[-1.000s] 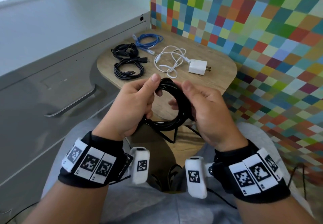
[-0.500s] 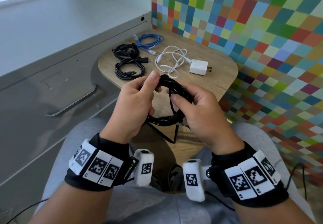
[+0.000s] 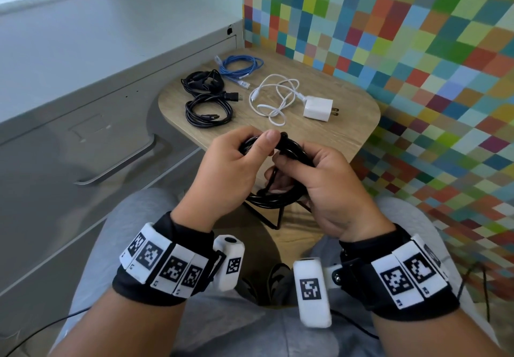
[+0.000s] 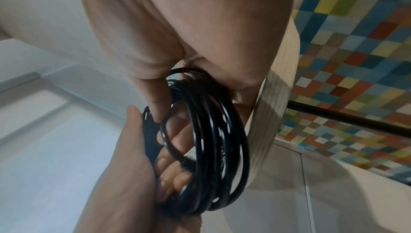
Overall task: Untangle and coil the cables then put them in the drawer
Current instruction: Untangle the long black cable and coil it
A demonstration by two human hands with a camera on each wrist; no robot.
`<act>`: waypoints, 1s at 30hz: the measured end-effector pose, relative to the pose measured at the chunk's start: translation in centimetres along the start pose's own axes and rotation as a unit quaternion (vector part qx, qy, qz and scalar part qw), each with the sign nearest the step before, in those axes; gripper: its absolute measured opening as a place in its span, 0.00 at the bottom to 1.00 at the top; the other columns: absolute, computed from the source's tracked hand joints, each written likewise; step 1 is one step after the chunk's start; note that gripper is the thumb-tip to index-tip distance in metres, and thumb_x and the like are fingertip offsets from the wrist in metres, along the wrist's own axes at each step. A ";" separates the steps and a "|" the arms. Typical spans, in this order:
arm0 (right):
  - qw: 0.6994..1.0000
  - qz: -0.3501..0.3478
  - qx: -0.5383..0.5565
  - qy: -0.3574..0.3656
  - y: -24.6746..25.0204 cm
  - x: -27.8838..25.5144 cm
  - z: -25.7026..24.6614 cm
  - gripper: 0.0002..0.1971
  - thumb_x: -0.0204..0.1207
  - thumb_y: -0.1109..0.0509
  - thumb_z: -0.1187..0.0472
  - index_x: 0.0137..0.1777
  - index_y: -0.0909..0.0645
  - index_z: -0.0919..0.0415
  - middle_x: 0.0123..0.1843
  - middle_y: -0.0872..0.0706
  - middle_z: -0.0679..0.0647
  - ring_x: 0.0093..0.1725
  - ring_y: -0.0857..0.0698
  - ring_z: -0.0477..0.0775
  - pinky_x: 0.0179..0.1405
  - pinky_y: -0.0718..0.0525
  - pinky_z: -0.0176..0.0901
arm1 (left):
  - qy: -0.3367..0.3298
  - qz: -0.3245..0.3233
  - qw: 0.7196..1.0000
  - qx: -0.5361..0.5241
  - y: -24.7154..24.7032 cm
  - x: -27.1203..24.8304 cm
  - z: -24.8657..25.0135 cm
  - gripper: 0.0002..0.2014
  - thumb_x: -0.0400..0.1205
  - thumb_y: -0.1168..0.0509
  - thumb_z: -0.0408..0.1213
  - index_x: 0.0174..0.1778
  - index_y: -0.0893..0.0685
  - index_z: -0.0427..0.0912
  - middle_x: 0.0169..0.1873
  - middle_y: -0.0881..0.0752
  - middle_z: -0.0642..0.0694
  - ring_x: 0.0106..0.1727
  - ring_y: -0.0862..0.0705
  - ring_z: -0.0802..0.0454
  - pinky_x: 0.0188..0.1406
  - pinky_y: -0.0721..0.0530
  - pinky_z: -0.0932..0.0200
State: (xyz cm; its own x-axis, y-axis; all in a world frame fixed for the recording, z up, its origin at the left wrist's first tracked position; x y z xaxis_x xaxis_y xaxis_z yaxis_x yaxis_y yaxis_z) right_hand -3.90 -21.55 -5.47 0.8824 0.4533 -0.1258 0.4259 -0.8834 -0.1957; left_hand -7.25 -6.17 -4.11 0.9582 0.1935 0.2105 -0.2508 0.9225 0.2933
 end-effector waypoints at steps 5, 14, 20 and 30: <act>0.995 -0.059 0.081 -0.015 0.0 -0.3 -0.8 0.15 0.74 0.26 0.63 0.60 0.17 0.63 0.32 0.15 0.59 0.33 0.18 0.57 0.43 0.13 0.49 | -0.025 -0.004 1.000 0.019 0.3 -0.1 0.5 0.17 0.81 0.38 0.65 0.38 0.16 0.58 0.22 0.21 0.58 0.24 0.23 0.58 0.27 0.22 0.47; 0.995 -0.091 -0.030 0.022 0.8 -0.1 -0.7 0.22 0.77 0.22 0.73 0.68 0.17 0.55 0.44 0.13 0.62 0.45 0.11 0.60 0.57 0.11 0.54 | -0.019 0.013 1.000 -0.017 0.8 0.2 -0.2 0.21 0.85 0.36 0.64 0.37 0.15 0.52 0.22 0.26 0.54 0.24 0.26 0.43 0.25 0.24 0.41; 0.978 0.016 -0.185 0.100 1.3 0.1 -0.7 0.17 0.79 0.21 0.68 0.61 0.13 0.46 0.54 0.07 0.53 0.48 0.06 0.55 0.45 0.07 0.50 | 0.072 0.055 0.982 -0.164 0.6 0.4 -0.5 0.22 0.80 0.34 0.63 0.40 0.16 0.44 0.21 0.30 0.57 0.21 0.33 0.55 0.27 0.27 0.46; 0.987 0.096 -0.047 0.123 3.1 0.5 -0.9 0.20 0.69 0.17 0.62 0.61 0.13 0.64 0.49 0.05 0.61 0.46 0.05 0.62 0.37 0.07 0.52 | 0.066 0.017 0.982 -0.179 0.9 0.6 -0.7 0.21 0.83 0.34 0.52 0.60 0.15 0.37 0.28 0.22 0.53 0.34 0.21 0.48 0.40 0.16 0.51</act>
State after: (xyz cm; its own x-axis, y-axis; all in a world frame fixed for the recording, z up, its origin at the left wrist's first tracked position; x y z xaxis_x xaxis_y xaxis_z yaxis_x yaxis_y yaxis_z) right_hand -1.93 -24.18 -5.32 0.9653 0.2448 0.0904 0.2533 -0.9624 -0.0983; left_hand -6.85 -5.00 -4.38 0.9657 0.2454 0.0848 -0.2407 0.9686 -0.0624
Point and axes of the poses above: each hand's wrist, its own x-axis towards the middle knuckle, its own y-axis out of the back of the hand, z = x × y, the point moved 3 cm from there along x, towards the middle knuckle
